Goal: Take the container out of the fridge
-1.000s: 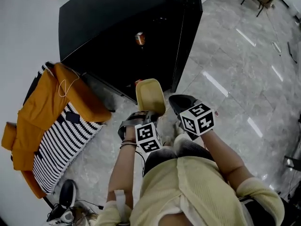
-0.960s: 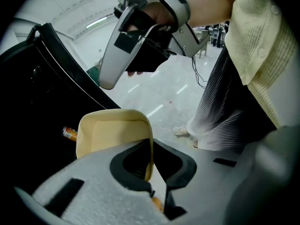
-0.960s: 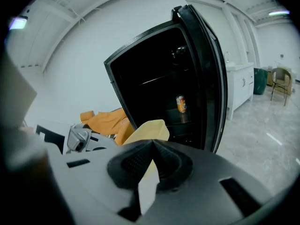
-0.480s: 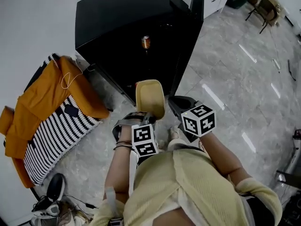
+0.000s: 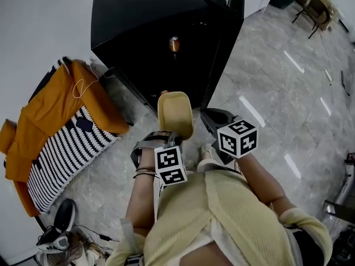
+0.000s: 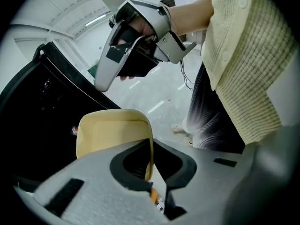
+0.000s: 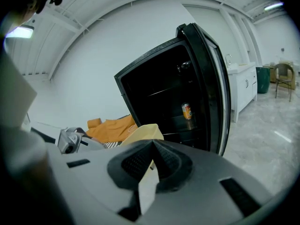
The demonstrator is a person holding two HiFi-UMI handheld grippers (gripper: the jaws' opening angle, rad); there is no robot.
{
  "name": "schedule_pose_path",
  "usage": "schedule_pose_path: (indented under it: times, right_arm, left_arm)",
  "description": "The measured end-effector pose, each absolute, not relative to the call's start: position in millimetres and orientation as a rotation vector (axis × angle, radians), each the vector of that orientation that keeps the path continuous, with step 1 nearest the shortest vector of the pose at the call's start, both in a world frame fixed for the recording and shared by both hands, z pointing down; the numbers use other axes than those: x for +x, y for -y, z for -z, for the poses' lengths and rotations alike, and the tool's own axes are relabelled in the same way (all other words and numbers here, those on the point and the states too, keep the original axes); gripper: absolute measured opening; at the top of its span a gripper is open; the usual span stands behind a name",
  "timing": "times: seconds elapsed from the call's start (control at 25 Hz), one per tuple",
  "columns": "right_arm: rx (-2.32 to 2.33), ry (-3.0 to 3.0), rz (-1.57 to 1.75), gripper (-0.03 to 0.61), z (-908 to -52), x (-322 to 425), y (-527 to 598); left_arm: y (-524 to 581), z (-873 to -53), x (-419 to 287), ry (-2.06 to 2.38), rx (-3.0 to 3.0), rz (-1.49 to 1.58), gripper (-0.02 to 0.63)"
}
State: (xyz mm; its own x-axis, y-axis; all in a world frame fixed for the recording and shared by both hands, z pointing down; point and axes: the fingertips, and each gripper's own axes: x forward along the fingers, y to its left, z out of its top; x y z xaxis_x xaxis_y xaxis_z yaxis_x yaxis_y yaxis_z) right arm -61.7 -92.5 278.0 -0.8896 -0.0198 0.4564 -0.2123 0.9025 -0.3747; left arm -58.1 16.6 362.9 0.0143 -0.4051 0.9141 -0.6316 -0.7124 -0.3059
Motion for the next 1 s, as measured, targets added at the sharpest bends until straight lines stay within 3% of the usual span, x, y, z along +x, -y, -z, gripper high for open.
schedule_pose_path:
  times: [1.0]
  right_arm:
    - [0.213, 2.585, -0.579, 0.028, -289, -46, 87]
  left_arm:
    - [-29, -367, -58, 1.074, 2.063, -1.835, 0.028]
